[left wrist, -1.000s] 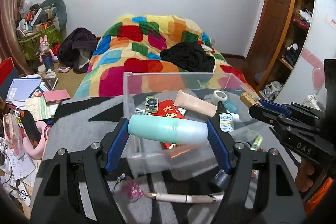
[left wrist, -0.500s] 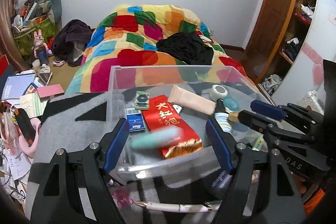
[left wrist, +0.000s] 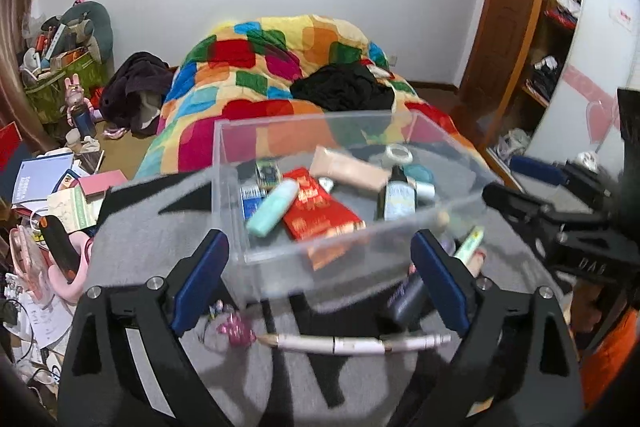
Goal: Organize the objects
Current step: 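Grasp the purple-capped dark bottle with the left tool while the right tool grasps the beige red-capped tube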
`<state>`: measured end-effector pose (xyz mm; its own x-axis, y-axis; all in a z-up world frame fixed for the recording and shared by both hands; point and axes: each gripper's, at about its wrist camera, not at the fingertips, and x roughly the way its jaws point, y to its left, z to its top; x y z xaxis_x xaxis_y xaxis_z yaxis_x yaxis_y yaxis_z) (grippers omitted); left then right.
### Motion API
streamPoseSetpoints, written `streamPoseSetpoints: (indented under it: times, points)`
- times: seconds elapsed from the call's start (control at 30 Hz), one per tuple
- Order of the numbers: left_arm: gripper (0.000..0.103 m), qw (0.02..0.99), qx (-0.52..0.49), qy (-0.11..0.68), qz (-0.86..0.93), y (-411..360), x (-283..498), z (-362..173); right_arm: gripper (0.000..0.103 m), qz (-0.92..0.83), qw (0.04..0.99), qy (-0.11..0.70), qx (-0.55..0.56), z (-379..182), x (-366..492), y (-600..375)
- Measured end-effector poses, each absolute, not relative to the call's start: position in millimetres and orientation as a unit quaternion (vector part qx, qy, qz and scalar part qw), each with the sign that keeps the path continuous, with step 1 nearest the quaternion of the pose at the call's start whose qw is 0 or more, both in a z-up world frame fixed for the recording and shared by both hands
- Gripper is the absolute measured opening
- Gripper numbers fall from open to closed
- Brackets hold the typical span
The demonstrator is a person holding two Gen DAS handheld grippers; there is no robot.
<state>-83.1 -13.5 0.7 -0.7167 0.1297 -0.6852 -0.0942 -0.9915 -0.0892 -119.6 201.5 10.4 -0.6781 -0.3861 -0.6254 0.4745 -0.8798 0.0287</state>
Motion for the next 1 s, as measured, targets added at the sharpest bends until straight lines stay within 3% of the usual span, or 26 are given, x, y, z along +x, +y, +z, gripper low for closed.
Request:
streamPoseSetpoints:
  times: [0.4,0.47,0.6,0.77,1.0]
  points:
    - [0.093,0.107,-0.411,0.023,0.905,24,-76,-36,0.086,-0.875,0.258,0.065,0.405,-43,-106,214]
    - [0.080,0.121,-0.416,0.034,0.901,32,-81,-39,0.089,-0.870,0.263,0.065,0.412,-47,-105,214]
    - [0.064,0.143,-0.435,0.044,0.888,44,-91,-49,0.099,-0.867,0.270,0.055,0.416,-50,-106,213]
    - [0.044,0.164,-0.452,0.049,0.875,50,-96,-56,0.100,-0.854,0.279,0.049,0.436,-59,-113,209]
    - [0.037,0.168,-0.448,0.050,0.877,52,-90,-59,0.100,-0.841,0.282,0.015,0.461,-71,-126,209]
